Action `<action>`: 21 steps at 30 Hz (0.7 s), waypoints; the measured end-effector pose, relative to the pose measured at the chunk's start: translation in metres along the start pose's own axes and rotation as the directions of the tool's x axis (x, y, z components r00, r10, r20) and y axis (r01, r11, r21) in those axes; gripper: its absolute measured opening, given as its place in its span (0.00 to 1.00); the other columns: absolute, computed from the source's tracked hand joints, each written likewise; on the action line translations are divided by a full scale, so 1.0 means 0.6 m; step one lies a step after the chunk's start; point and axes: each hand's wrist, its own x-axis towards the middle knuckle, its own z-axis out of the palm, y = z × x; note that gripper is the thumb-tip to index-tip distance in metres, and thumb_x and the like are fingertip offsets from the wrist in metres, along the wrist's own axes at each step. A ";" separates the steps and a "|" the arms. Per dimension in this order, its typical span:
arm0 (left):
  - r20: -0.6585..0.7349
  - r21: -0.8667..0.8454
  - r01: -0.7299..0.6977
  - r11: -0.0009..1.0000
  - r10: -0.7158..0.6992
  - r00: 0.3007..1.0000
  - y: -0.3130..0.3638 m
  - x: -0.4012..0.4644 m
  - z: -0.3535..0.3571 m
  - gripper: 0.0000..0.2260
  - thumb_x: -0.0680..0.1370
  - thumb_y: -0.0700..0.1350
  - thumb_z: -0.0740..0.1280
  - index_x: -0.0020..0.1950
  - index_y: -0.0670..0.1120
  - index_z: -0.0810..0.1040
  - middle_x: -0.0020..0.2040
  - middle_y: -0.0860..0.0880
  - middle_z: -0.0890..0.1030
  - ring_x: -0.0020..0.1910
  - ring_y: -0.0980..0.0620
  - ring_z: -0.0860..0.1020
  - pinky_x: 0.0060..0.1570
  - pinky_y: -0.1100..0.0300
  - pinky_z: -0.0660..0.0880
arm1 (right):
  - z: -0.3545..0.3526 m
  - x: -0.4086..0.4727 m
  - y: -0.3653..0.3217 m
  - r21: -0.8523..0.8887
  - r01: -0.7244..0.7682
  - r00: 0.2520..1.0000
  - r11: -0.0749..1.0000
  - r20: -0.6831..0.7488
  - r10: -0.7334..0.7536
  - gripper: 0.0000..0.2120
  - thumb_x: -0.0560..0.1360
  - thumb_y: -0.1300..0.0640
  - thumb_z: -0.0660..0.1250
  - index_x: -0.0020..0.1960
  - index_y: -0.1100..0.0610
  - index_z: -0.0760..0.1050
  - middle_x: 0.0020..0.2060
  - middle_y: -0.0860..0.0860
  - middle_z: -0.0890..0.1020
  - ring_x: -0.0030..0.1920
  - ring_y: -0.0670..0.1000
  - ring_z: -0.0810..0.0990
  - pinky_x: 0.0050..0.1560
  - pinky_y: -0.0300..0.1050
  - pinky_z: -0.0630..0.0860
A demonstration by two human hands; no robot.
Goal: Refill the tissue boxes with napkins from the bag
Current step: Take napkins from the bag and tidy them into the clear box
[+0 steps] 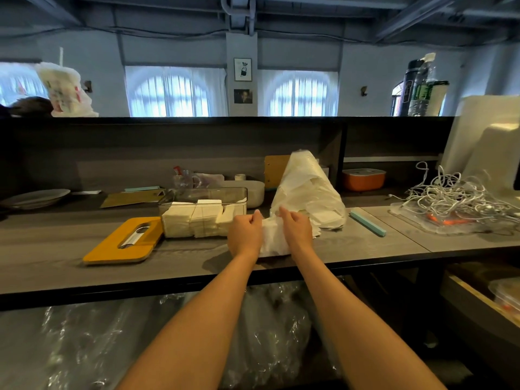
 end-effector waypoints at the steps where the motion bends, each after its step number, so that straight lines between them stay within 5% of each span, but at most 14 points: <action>1: -0.026 -0.039 0.006 0.999 -0.007 1.000 0.000 0.000 -0.003 0.22 0.83 0.50 0.62 0.29 0.46 0.71 0.28 0.49 0.72 0.29 0.52 0.70 0.30 0.60 0.64 | -0.001 -0.004 -0.004 0.026 0.023 1.000 0.999 0.016 -0.023 0.19 0.80 0.46 0.62 0.40 0.60 0.78 0.34 0.55 0.77 0.38 0.51 0.75 0.40 0.44 0.71; 3: -0.095 -0.136 0.030 0.990 -0.043 0.995 -0.003 0.003 -0.008 0.23 0.82 0.50 0.63 0.28 0.45 0.71 0.28 0.48 0.73 0.28 0.52 0.71 0.29 0.60 0.64 | -0.001 -0.011 -0.007 0.070 0.060 0.995 0.996 0.070 -0.065 0.19 0.80 0.48 0.62 0.48 0.63 0.79 0.42 0.60 0.80 0.45 0.59 0.77 0.47 0.47 0.74; 6: -0.171 -0.274 0.074 0.959 -0.124 0.977 -0.013 0.010 -0.015 0.22 0.82 0.52 0.63 0.29 0.45 0.72 0.30 0.46 0.76 0.31 0.51 0.74 0.33 0.58 0.70 | 0.002 -0.018 -0.009 0.122 0.083 0.969 0.989 0.223 -0.109 0.06 0.80 0.58 0.63 0.57 0.54 0.73 0.47 0.50 0.78 0.51 0.53 0.76 0.47 0.42 0.74; 10: -0.158 -0.329 0.112 0.938 -0.171 0.973 -0.014 0.011 -0.014 0.22 0.82 0.54 0.64 0.30 0.44 0.73 0.31 0.46 0.76 0.32 0.50 0.73 0.34 0.57 0.70 | 0.003 -0.013 -0.001 0.118 0.019 0.966 0.993 0.254 -0.048 0.15 0.75 0.65 0.64 0.60 0.54 0.72 0.50 0.50 0.78 0.51 0.50 0.77 0.45 0.41 0.76; 13: -0.011 -0.237 0.037 0.971 -0.041 0.999 -0.015 0.006 -0.008 0.21 0.80 0.57 0.65 0.32 0.45 0.74 0.31 0.48 0.76 0.31 0.52 0.73 0.31 0.60 0.67 | -0.002 -0.005 0.005 0.269 -0.040 0.993 0.962 0.121 0.007 0.16 0.73 0.64 0.68 0.60 0.56 0.76 0.52 0.53 0.81 0.52 0.52 0.79 0.49 0.46 0.80; 17: 0.280 -0.272 -0.068 0.960 0.146 0.949 -0.012 0.000 -0.003 0.13 0.78 0.55 0.69 0.50 0.45 0.80 0.43 0.49 0.83 0.42 0.52 0.80 0.39 0.61 0.74 | -0.014 0.001 0.013 0.457 -0.105 0.992 0.883 -0.019 0.128 0.13 0.73 0.61 0.71 0.58 0.55 0.77 0.52 0.54 0.81 0.53 0.55 0.81 0.54 0.57 0.81; 21: 0.437 -0.284 0.042 0.958 0.090 0.895 -0.013 0.003 0.002 0.12 0.78 0.53 0.70 0.53 0.45 0.80 0.47 0.49 0.84 0.47 0.49 0.82 0.42 0.60 0.76 | -0.021 -0.002 0.005 0.495 -0.107 0.992 0.863 -0.001 0.123 0.09 0.77 0.60 0.66 0.57 0.56 0.77 0.52 0.56 0.82 0.53 0.57 0.82 0.53 0.57 0.81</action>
